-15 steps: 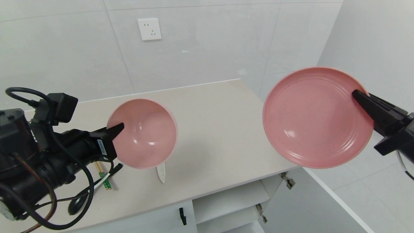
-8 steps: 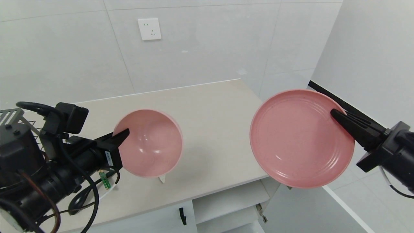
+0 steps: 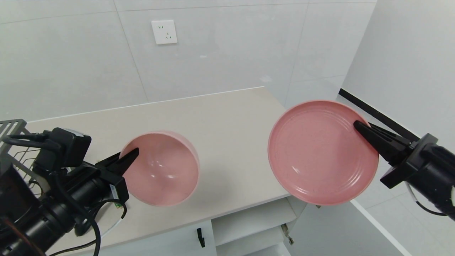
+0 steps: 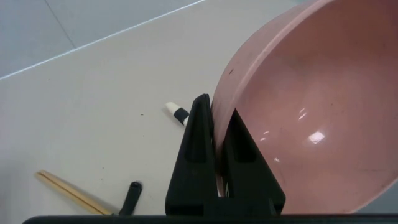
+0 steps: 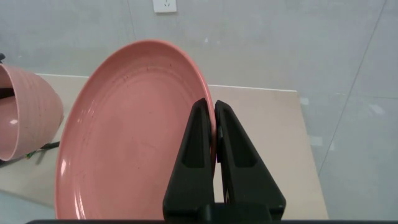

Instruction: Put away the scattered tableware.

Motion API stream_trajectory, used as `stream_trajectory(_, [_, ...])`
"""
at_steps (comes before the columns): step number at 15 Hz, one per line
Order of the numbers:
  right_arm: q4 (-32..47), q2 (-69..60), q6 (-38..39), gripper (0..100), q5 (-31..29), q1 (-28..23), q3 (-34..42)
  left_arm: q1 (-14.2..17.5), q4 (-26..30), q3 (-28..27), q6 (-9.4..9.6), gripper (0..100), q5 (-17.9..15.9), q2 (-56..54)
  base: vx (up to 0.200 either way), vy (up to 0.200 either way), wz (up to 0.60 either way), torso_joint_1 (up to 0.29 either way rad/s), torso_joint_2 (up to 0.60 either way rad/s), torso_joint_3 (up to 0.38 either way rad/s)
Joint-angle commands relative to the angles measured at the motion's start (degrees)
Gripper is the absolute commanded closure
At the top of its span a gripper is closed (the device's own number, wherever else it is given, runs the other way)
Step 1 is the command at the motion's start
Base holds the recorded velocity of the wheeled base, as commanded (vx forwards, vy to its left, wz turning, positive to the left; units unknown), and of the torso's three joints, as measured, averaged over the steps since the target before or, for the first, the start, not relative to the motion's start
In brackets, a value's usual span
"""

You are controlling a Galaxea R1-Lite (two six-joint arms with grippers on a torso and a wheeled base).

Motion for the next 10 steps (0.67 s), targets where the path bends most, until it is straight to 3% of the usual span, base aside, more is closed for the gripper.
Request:
stream_trajectory(1, [-0.06,0.58,0.02,100,0.12,0.13,0.47,-1.15,-1.67,0.83,0.10,100,0.03,0.10,-0.200,0.000,0.00,0.002,0.00,0.012])
stream_trajectory(5, [-0.06,0.49,-1.92,100,0.12,0.22,2.14,-2.73,-6.06,2.77,3.88,100,0.03,0.45,-0.200,0.000,0.00,0.001,0.00,-0.002])
stream_trajectory(10, [-0.06,-1.27,-1.92,100,0.03,0.13,3.28,-5.19,-6.15,3.12,4.41,100,0.03,0.45,0.000,0.000,0.00,0.000,0.00,0.000])
